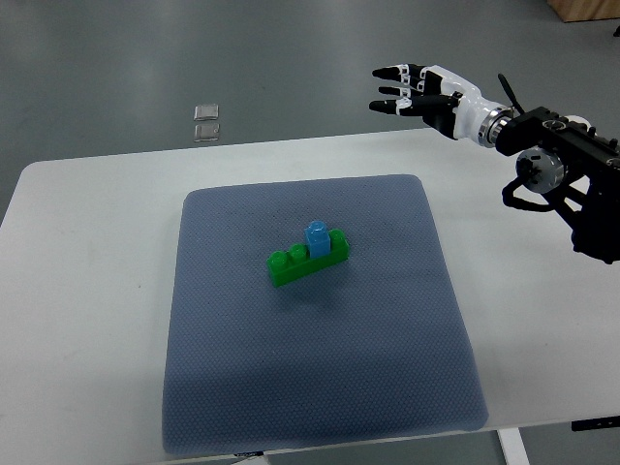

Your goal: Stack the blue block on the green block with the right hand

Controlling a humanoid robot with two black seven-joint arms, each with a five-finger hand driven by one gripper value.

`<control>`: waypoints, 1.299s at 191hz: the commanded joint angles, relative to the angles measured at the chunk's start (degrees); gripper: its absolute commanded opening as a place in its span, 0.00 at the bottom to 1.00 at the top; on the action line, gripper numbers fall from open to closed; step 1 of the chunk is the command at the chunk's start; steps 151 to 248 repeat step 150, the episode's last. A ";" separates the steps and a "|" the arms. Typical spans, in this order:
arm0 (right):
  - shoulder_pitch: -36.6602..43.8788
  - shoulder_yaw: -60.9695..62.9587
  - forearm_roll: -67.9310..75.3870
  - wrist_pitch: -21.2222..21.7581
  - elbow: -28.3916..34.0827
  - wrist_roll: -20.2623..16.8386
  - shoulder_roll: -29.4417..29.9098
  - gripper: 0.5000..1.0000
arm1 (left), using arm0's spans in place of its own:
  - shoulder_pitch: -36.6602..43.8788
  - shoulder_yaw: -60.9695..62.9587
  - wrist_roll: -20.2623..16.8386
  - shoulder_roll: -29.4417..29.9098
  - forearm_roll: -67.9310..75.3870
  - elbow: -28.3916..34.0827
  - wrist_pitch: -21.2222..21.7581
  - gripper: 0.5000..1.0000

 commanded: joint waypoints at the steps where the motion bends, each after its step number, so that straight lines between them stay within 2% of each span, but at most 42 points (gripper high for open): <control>1: -1.11 0.00 7.76 0.42 -2.43 0.11 1.28 0.86 | 0.00 0.00 0.00 0.00 0.00 -0.01 0.00 1.00; 20: -1.90 0.00 11.10 0.50 -2.96 0.11 1.72 0.86 | 0.00 0.00 0.00 0.00 0.00 -0.01 0.00 1.00; 41: -2.69 0.09 16.47 -1.69 -3.49 0.02 2.95 0.86 | 0.00 0.00 0.00 0.00 0.00 -0.10 0.00 1.00; 73: -3.48 3.42 21.03 -2.84 -5.95 1.52 4.01 0.86 | 0.00 0.00 0.00 0.00 0.00 -0.10 0.00 1.00; 125: -8.31 13.09 21.39 -2.66 -6.83 2.48 7.78 0.86 | 0.00 0.00 0.00 0.00 0.00 -0.27 0.00 1.00; 248: -8.58 13.18 21.39 -2.57 -6.83 2.48 8.05 0.86 | 0.00 0.00 0.00 0.00 0.00 -0.27 0.00 1.00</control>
